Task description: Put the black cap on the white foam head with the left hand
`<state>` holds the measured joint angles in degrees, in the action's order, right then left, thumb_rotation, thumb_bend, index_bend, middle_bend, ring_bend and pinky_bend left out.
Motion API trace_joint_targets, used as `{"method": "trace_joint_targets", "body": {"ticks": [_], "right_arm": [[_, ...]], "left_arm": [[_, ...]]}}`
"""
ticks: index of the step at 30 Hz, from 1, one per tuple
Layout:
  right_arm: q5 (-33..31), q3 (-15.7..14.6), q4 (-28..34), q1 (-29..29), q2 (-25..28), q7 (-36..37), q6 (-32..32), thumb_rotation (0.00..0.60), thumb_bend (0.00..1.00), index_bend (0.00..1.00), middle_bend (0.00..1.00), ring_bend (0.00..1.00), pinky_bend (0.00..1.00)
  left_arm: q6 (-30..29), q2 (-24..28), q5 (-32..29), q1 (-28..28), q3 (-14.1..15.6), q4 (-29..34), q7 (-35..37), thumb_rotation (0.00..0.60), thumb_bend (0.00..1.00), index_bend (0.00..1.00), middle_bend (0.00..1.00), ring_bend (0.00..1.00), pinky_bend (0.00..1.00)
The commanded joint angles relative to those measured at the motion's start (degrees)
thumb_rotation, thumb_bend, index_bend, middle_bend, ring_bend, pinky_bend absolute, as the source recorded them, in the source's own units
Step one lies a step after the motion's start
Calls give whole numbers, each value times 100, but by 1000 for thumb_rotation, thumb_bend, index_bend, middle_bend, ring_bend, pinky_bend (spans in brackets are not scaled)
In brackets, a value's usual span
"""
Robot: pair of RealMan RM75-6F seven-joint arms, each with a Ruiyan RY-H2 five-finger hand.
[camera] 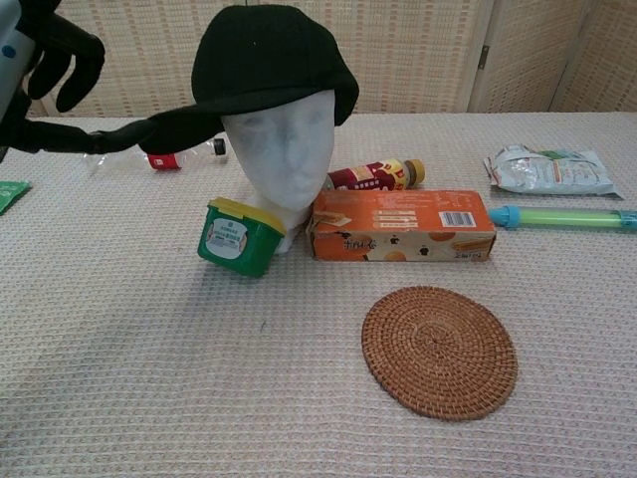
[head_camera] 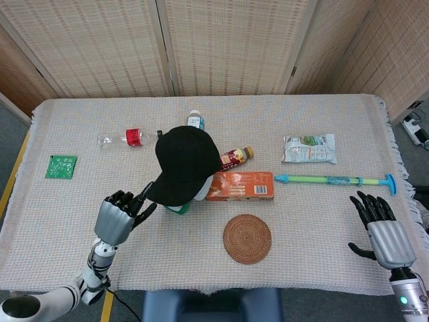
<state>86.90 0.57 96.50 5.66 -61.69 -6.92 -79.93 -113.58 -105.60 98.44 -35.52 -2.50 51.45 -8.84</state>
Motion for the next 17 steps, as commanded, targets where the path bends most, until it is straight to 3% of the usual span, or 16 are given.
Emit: {"method": "trace_joint_targets", "body": {"ticks": [1,4,10,14,17], "right_arm": [[16,-6,7,-7,9,17,-15,600,102,0,0,0,0],[2,0,5,-15,15,34,-27,600,102,0,0,0,0],[-90,14,0,-1,-42,-84,33,600,103,0,0,0,0],[-119,26,12,-17,-98,-196,-3,600,102,0,0,0,0],[-116,15,14,-14,-111,-215,14,600,102,0,0,0,0]], "left_arm": [[458,928,-513,768,317,1335,-198,600,129,31,556,554,706],[917,1736,-1235,1316,473,2139,-155,600,125,102,404,343,443],[2311,3261,-2950,2051,528,3405,636,600,116,182,244,160,287],[2583,3680,-3180,2332,597,3659,802,600,116,182,189,98,229],[2326,3925,-2750,2434,673,3993,558,600,116,169,166,67,200]]}}
